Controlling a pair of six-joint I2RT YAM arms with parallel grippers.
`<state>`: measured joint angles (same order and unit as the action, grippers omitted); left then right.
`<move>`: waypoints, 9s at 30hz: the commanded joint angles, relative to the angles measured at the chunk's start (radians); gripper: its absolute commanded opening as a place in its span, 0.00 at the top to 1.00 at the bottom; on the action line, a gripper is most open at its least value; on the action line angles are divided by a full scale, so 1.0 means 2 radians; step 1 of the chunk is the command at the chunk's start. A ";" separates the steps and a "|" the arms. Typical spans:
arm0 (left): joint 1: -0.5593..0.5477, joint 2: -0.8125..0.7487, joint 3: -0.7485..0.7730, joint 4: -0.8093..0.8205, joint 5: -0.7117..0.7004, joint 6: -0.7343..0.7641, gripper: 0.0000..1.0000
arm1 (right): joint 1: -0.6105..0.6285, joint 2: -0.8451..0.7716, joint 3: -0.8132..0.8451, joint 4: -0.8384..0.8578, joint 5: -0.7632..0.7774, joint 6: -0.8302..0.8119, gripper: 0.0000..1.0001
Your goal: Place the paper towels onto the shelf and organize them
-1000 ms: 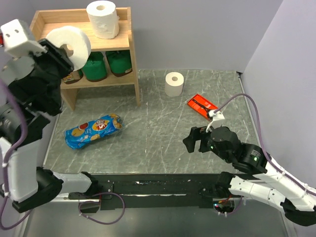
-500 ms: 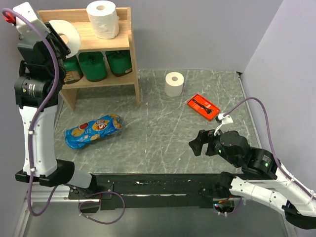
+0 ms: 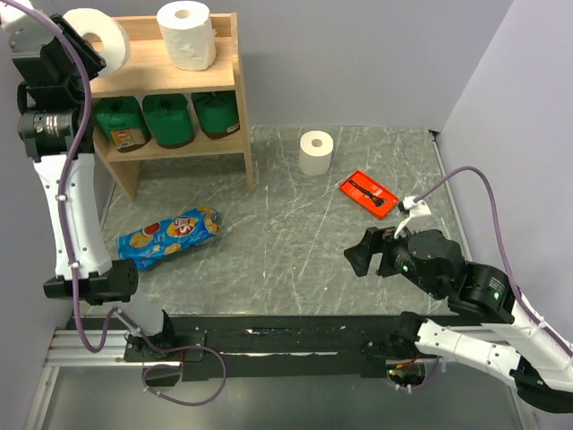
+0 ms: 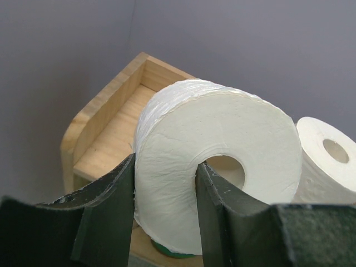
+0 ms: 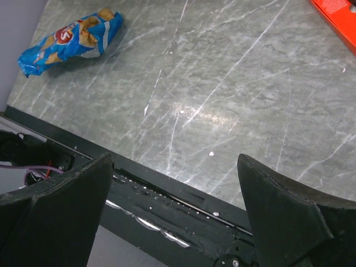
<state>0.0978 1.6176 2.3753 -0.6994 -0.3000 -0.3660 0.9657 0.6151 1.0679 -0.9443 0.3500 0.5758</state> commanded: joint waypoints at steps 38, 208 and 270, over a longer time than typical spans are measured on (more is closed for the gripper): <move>-0.002 0.003 -0.051 0.179 0.139 -0.082 0.56 | -0.002 0.036 0.031 0.063 -0.011 -0.022 0.00; -0.422 -0.014 -0.589 0.118 0.038 -0.151 0.09 | -0.140 0.012 -0.186 0.257 -0.049 -0.052 0.01; -0.424 -0.166 -0.606 0.075 0.038 -0.142 0.70 | -0.159 0.015 -0.151 0.232 -0.042 -0.106 0.00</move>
<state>-0.7506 1.4357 1.0695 -0.5148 -0.1547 -0.6369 0.6529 0.6609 0.6922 -0.4644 0.2001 0.3954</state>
